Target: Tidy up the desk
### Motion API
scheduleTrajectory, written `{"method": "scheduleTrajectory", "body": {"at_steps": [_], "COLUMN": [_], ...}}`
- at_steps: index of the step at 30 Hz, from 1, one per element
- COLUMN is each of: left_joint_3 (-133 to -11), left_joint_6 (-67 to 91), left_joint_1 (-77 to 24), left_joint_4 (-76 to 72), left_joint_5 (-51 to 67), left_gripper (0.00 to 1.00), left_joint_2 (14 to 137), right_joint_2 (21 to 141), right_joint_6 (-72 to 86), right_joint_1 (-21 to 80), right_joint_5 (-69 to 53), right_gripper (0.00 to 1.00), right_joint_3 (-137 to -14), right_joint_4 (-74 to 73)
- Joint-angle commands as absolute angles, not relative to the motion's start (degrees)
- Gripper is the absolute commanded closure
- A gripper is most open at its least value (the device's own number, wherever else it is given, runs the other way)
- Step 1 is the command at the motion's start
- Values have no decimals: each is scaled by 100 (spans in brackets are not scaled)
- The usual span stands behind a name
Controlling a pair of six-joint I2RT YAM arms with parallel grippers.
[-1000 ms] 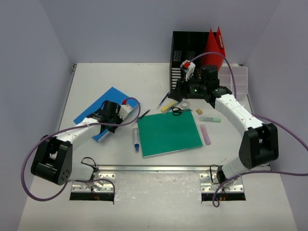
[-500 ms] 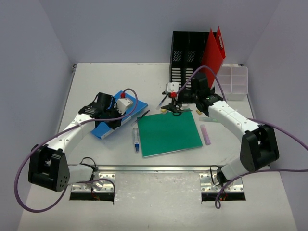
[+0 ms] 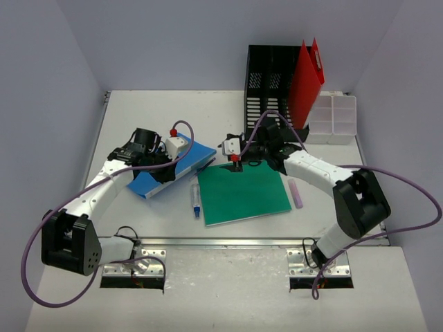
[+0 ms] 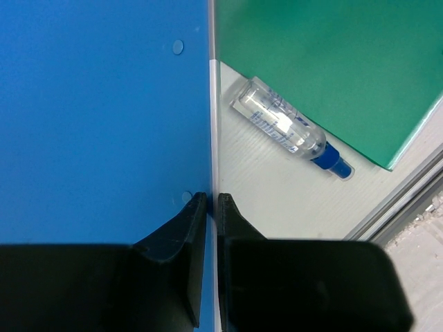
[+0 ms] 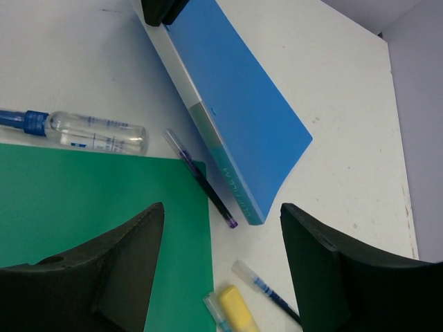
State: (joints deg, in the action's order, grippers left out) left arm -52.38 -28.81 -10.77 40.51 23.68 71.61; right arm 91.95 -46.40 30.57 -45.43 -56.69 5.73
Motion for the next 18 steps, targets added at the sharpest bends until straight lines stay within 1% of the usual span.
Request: {"method": "scheduleTrajectory", "body": {"at_steps": [1, 8, 14, 18], "left_joint_3": [-5451, -5493, -5556, -5590], "left_joint_6": [-2899, -2902, -2914, -2923], "left_joint_1": [-1010, -967, -909, -903], "left_joint_4": [4151, 4248, 4331, 4409], "left_joint_5": [2861, 3045, 3166, 3270], "left_gripper": [100, 100, 100, 100], "left_joint_2": [7085, 7084, 7093, 7099], "right_joint_2": [9498, 10072, 10649, 10953], "right_joint_6": [-4418, -4521, -4706, -4749], "right_joint_1": [3094, 3139, 3245, 3303], "right_joint_5": [-4362, -4510, -4588, -4550], "right_gripper": [30, 30, 29, 29], "right_joint_3": [-5786, -6103, -6565, -6776], "right_joint_4": [1309, 1329, 883, 982]}}
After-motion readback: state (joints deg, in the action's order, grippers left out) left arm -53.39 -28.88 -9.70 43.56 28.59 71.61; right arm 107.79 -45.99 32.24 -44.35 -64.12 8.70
